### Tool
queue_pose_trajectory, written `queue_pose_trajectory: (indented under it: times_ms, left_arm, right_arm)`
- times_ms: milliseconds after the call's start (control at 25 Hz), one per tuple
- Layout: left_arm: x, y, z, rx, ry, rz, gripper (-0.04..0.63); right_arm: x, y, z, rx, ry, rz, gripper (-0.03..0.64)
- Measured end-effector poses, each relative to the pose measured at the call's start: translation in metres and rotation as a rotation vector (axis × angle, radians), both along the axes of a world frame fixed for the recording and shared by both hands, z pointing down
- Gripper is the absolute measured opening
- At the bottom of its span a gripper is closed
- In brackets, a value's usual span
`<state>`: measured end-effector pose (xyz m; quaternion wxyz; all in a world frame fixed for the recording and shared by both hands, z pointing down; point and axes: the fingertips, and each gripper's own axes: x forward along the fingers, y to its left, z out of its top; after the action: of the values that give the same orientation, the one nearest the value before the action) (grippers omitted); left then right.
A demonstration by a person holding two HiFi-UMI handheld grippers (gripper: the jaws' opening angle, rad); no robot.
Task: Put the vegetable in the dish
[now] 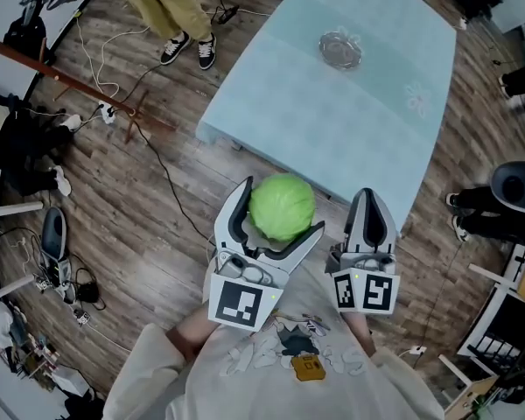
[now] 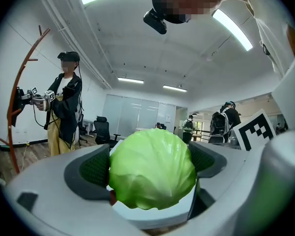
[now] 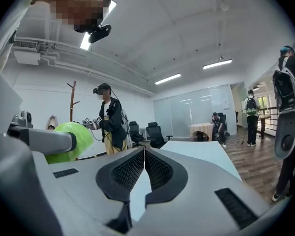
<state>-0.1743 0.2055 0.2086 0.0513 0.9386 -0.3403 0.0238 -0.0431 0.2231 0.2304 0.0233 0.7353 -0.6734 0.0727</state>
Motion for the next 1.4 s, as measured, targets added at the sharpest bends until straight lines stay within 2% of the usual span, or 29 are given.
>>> queue_pose_trajectory:
  times_ms: [80, 160, 240, 400, 600, 840, 1000, 1280, 1400]
  left_arm:
    - [-0.002, -0.014, 0.008, -0.033, 0.013, 0.006, 0.511]
    - [-0.006, -0.023, 0.021, -0.118, 0.023, 0.008, 0.511]
    - [-0.016, -0.032, 0.024, -0.156, 0.024, 0.007, 0.511]
    - [-0.008, -0.043, 0.021, -0.125, -0.001, 0.050, 0.511]
    - [-0.001, -0.058, 0.019, -0.115, 0.006, 0.064, 0.511]
    - [0.016, -0.077, 0.018, -0.120, -0.004, 0.051, 0.511]
    - [0.037, -0.089, 0.013, -0.100, -0.006, 0.050, 0.511]
    - [0.072, -0.119, 0.007, -0.082, -0.009, 0.040, 0.511]
    - [0.088, -0.131, 0.006, -0.076, -0.024, 0.042, 0.511]
  right_arm:
    - [0.000, -0.010, 0.002, -0.007, 0.005, 0.023, 0.023]
    - [-0.002, -0.012, 0.006, -0.028, 0.011, 0.052, 0.023]
    - [-0.012, -0.016, 0.008, -0.040, 0.008, 0.063, 0.023]
    - [-0.008, -0.024, 0.004, -0.040, 0.011, 0.079, 0.023]
    - [-0.001, -0.036, 0.006, -0.032, 0.006, 0.099, 0.023]
    - [0.017, -0.062, 0.004, -0.011, -0.002, 0.080, 0.023]
    - [0.035, -0.076, 0.002, 0.002, -0.047, 0.059, 0.023]
    - [0.064, -0.111, -0.002, 0.016, -0.042, 0.021, 0.023]
    - [0.075, -0.130, 0.001, 0.017, -0.038, -0.025, 0.025]
